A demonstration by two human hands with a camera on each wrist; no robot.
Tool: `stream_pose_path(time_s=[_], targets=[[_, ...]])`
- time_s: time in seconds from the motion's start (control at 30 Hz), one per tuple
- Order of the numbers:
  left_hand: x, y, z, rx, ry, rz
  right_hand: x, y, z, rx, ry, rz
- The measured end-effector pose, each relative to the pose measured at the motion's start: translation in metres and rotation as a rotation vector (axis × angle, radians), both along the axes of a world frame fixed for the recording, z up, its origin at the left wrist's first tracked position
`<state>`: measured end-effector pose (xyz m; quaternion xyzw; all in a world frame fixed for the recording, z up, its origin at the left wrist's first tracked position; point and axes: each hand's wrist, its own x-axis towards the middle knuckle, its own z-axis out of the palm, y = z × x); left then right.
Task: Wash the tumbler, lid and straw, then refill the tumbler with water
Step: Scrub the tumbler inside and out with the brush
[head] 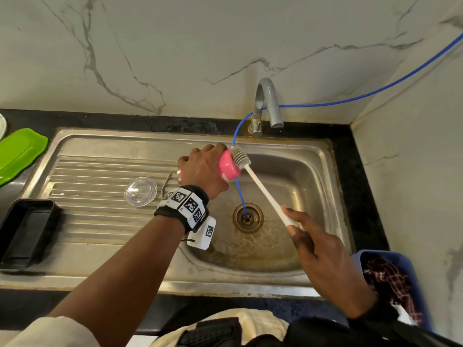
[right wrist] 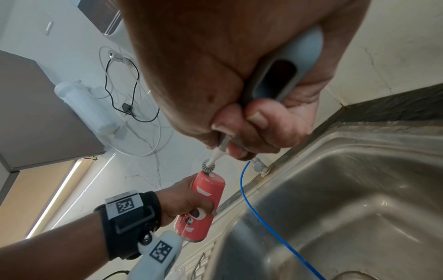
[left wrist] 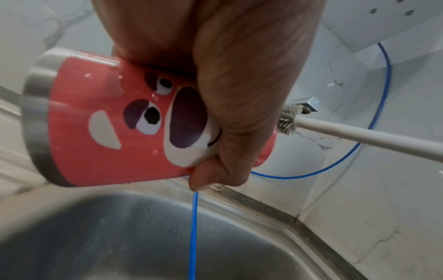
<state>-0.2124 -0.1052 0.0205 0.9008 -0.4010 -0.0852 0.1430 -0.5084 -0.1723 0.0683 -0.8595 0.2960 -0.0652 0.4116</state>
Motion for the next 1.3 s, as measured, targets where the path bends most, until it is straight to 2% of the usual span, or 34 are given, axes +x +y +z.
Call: stream_pose_path(time_s=[0.27,0.4,0.57,0.77,1.03,1.3], targets=[[-0.013,-0.003,-0.006,0.050,0.006,-0.018,0.006,-0.006,0.003,0.002,-0.042,-0.026],[-0.005,-0.004,-0.003,0.063,0.013,0.032,0.002,-0.004,0.001,-0.012,-0.008,-0.007],[0.003,0.000,-0.001,0.111,-0.045,0.053,-0.001,0.005,-0.002,-0.007,0.014,0.000],[-0.019,-0.002,-0.012,0.151,-0.148,-0.016,0.011,-0.008,-0.004,-0.050,-0.001,-0.037],[-0.001,0.001,-0.004,0.181,-0.172,0.084,-0.001,0.007,-0.004,-0.032,0.038,-0.015],[-0.015,-0.006,-0.007,0.230,-0.214,0.019,0.015,-0.007,0.000,-0.121,0.088,-0.039]])
